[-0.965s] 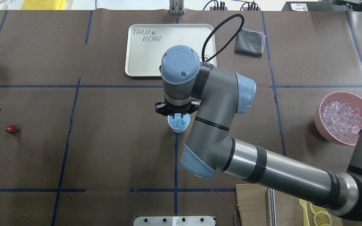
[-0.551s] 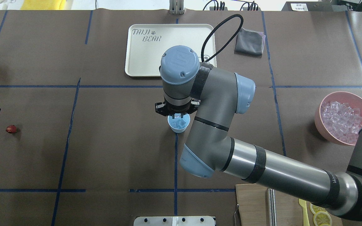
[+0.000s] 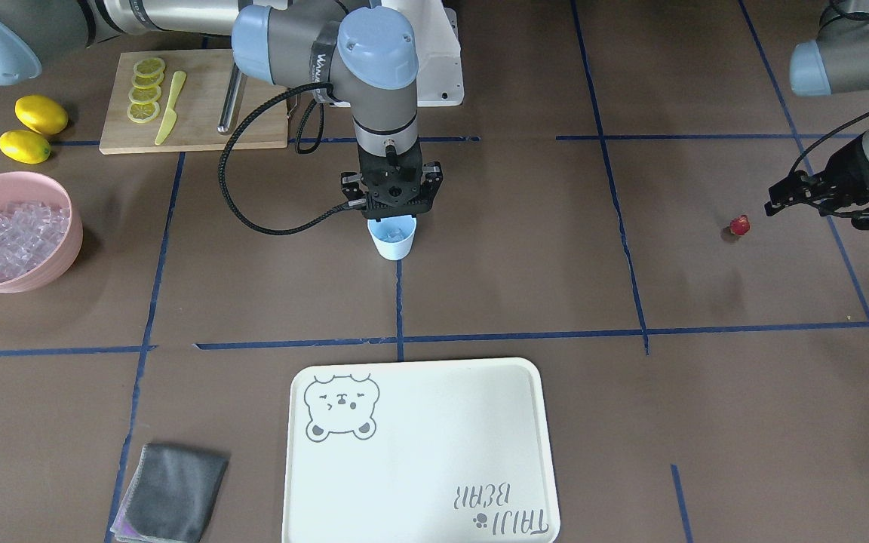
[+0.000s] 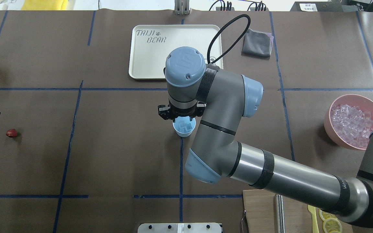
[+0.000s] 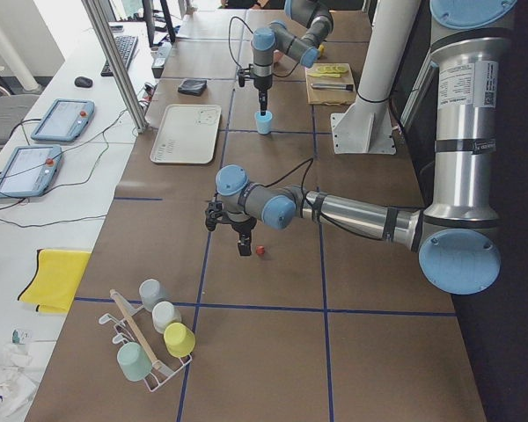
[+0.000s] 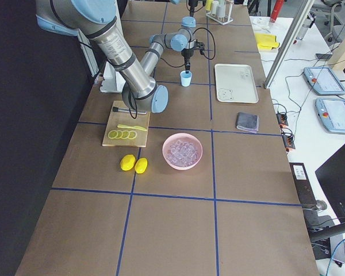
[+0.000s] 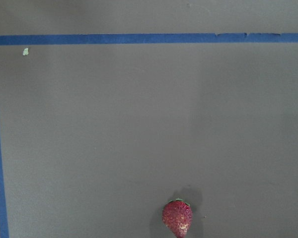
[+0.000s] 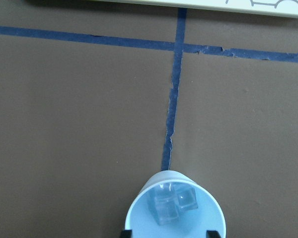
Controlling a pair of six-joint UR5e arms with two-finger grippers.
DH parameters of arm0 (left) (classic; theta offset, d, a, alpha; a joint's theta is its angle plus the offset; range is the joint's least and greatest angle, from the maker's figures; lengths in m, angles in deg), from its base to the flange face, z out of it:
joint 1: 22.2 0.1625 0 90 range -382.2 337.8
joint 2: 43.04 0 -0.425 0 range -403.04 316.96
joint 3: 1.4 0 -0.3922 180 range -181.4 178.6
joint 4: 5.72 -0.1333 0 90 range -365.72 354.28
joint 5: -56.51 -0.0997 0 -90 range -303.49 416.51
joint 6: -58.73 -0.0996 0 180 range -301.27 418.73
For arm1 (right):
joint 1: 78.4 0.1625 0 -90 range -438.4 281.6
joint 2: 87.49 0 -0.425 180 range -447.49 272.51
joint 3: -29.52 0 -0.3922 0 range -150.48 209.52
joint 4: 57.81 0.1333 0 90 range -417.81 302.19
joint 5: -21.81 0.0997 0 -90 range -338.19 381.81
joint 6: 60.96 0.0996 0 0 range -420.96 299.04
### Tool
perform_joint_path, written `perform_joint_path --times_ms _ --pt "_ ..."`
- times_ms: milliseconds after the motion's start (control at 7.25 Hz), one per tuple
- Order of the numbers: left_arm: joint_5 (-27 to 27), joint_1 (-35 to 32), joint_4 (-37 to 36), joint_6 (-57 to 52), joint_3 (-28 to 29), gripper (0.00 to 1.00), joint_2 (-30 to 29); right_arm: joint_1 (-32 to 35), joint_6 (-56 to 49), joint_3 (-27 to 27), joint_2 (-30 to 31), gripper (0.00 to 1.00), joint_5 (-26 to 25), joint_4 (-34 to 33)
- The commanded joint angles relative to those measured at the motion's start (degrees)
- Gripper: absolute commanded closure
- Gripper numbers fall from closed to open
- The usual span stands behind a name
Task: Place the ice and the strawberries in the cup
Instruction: 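Open the right gripper to drop the ice cube into the cup, then raise the right gripper away from the cup while the left gripper reaches toward the strawberry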
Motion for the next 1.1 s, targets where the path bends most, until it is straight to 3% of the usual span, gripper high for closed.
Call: perform_joint_path --times_ms 0,138,551,965 --pt "-0.06 0.0 0.0 0.09 0.0 0.0 -0.06 0.08 -0.11 0.28 0.09 0.18 0.0 0.0" --pt "-0.06 0.09 0.0 0.09 0.0 0.0 -0.06 0.25 -0.11 1.06 0.09 0.01 0.0 0.0" --pt "-1.89 0.87 1.04 1.4 0.0 0.0 0.2 2.8 -0.2 4.75 0.7 0.0 0.7 -0.53" --pt "-4.27 5.77 20.42 13.49 9.11 0.0 0.47 3.68 -0.2 5.03 0.88 0.0 0.79 -0.61"
